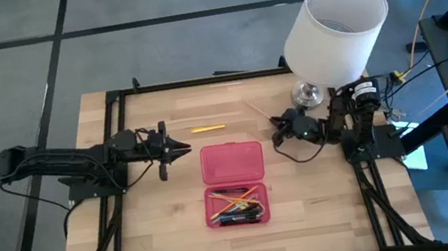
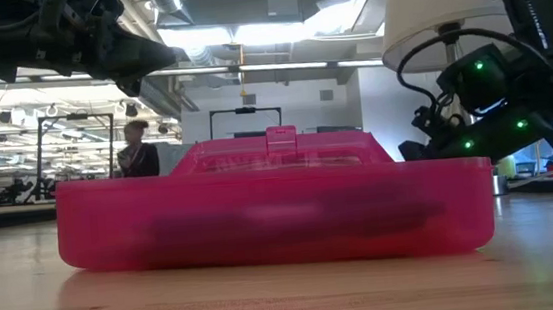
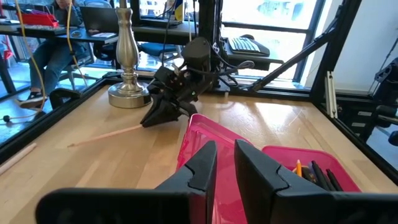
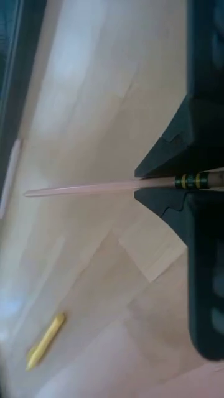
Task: Pick & place school supplies into a supply box
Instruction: Put the brown pencil into the red supply box
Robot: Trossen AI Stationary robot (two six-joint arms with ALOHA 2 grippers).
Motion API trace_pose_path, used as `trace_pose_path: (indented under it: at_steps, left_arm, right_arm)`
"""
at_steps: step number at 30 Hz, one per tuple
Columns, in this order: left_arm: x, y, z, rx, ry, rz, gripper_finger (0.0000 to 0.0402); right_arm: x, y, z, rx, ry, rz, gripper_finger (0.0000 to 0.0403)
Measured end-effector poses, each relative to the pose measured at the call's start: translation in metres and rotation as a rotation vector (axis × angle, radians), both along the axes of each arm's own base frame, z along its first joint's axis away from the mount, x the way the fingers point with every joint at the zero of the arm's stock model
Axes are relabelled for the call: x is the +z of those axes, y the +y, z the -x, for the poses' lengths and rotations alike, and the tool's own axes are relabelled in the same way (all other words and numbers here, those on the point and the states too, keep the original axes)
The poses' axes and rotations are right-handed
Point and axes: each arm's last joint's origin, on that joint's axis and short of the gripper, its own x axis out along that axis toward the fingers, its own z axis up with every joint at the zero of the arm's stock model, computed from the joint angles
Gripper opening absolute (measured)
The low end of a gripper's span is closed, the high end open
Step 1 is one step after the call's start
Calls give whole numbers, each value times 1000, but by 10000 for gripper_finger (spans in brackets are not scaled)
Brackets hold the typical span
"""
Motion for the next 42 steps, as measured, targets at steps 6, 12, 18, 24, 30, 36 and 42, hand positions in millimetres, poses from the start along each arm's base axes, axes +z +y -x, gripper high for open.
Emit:
trace_pose_path:
  at_steps: [6, 12, 18, 24, 30, 36, 42]
  left_arm:
    - [0, 0, 0, 1, 0, 0, 54]
    - [0, 0, 0, 2, 0, 0, 52]
    - [0, 0, 0, 2, 0, 0, 54]
    - [0, 0, 0, 2, 0, 0, 51]
    - [0, 0, 0, 2, 0, 0, 50]
    - [0, 0, 0, 2, 0, 1, 54]
    - [0, 0, 0, 2, 0, 3, 52]
  right_arm:
    - [7, 2, 12, 6, -92, 11, 27]
    - [22, 8, 18, 51, -217, 30, 27]
    - [37, 17, 13, 128, -279, 80, 27]
    - [61, 33, -1, 293, -378, 158, 27]
    - [87, 59, -17, 571, -484, 208, 27]
    - [96, 91, -47, 765, -338, 125, 27]
    - [107, 131, -81, 838, 7, 38, 27]
